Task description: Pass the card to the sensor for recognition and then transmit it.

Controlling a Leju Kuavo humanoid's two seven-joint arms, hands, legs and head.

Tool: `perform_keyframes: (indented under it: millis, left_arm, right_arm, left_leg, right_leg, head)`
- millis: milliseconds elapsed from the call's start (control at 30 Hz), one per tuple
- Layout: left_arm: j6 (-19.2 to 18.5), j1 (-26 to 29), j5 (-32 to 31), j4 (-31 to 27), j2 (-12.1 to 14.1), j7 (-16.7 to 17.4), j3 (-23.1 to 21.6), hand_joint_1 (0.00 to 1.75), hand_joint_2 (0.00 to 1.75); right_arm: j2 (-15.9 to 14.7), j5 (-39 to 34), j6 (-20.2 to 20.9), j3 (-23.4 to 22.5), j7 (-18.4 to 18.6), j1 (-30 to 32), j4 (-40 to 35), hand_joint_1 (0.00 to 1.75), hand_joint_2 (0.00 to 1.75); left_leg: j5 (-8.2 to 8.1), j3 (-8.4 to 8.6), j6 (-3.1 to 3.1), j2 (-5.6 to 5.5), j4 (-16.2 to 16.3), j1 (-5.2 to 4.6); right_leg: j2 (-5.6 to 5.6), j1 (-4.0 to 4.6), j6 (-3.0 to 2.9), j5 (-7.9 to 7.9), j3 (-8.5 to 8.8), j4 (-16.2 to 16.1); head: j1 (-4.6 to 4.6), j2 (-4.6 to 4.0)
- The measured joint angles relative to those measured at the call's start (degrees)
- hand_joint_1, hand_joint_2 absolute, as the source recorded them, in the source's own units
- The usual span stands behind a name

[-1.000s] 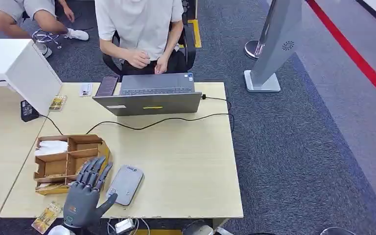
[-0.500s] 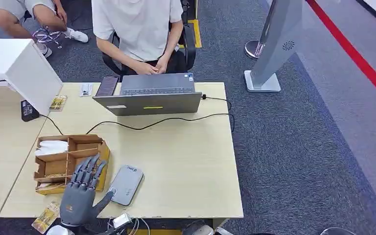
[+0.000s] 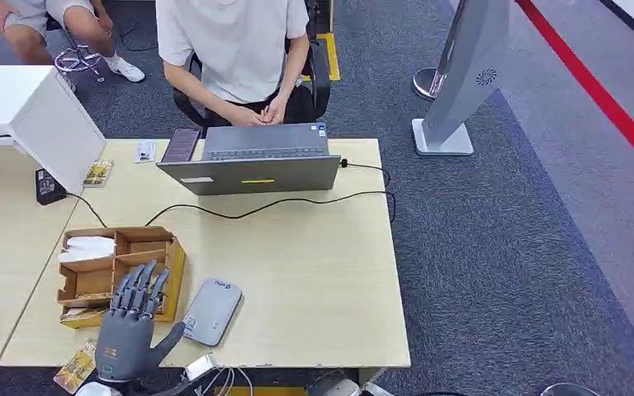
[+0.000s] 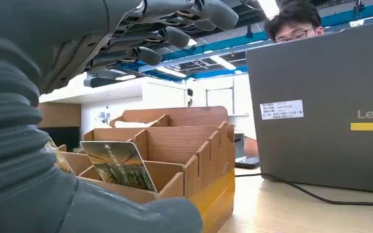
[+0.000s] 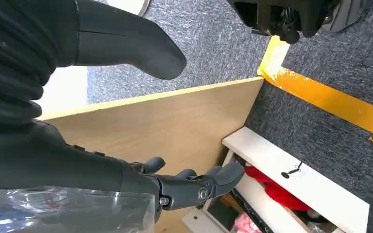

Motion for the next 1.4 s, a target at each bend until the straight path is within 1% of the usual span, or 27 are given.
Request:
perform_keyframes:
  millis: [133,367,500,733,867,1000,1167,1267,1400]
  left_arm:
    - [0.00,0.13,0.28,0.00,-0.17,-0.44,0.20,0.00,1.75]
    - [0.13,2.81,0.66,-0.57,-1.03,-3.19,2.62,0.00,1.75]
    - [0.17,3.66,0.72,-0.68,-1.60,-3.21,4.09,0.00,1.75]
    - [0.17,3.69,1.20,-0.50,-2.43,-3.23,5.35,0.00,1.75]
    - [0.17,3.69,0.87,-0.17,-3.10,-4.29,6.76,0.00,1.75]
    - [0.17,3.68,0.17,-0.09,-3.96,-4.42,8.42,0.00,1.75]
    - [0.17,3.68,-0.31,0.11,-4.52,-4.83,9.42,0.00,1.75]
    - [0.17,3.54,-1.84,0.11,-5.86,-6.78,11.44,0.00,1.75]
    - [0.20,2.64,-3.59,0.37,-8.88,-10.07,15.98,0.00,1.75]
  right_arm:
    - [0.00,0.00,0.00,0.04,0.00,-0.01,0.00,0.00,1.75]
    - [0.00,0.00,0.00,0.07,-0.13,-0.01,0.00,0.00,1.75]
    - [0.00,0.09,0.00,0.15,-0.17,-0.04,0.00,0.00,1.75]
    - [0.00,0.15,0.02,0.44,-0.26,-0.12,0.00,0.00,1.75]
    - [0.00,0.64,0.11,0.94,-0.35,-0.24,0.00,0.00,1.75]
    - [0.00,0.87,0.11,1.29,-0.37,-0.31,0.00,0.00,1.75]
    - [0.02,0.87,0.11,1.44,-0.37,-0.34,0.00,0.00,1.75]
    - [0.02,0.90,0.15,1.51,-0.42,-0.37,-0.02,0.00,1.75]
    - [0.07,0.90,0.17,1.66,-0.44,-0.41,-0.02,0.00,1.75]
  left_leg:
    - [0.00,0.00,0.00,0.00,0.00,0.00]
    - [-0.01,0.00,0.00,0.00,0.00,0.00]
    - [0.00,0.00,0.00,0.00,0.00,0.00]
    - [0.00,0.00,0.00,0.00,0.00,0.00]
    - [0.00,0.00,0.00,0.00,0.00,0.00]
    - [0.00,0.00,0.00,0.00,0.00,0.00]
    - [0.00,0.00,0.00,0.00,0.00,0.00]
    - [0.00,0.00,0.00,0.00,0.00,0.00]
    - [0.00,0.00,0.00,0.00,0.00,-0.01]
  right_leg:
    - [0.00,0.00,0.00,0.00,0.00,0.00]
    - [0.01,0.00,0.00,-0.01,-0.01,0.00]
    - [0.00,0.00,0.00,-0.01,-0.01,0.00]
    - [0.00,0.00,0.00,0.00,0.00,0.00]
    - [0.00,0.00,0.00,0.00,0.00,0.00]
    - [0.00,0.00,0.00,0.00,-0.01,0.00]
    - [0.00,0.00,0.00,0.00,-0.01,0.00]
    - [0.00,0.00,0.00,0.00,-0.01,0.00]
    - [-0.01,0.00,0.00,0.00,0.01,0.00]
  head:
    - [0.02,0.00]
    - [0.00,0.00]
    - [0.00,0.00]
    - [0.00,0.00]
    - [0.00,0.00]
    - [0.00,0.00]
    - [0.00,0.00]
    - [0.00,0.00]
    - [0.00,0.00]
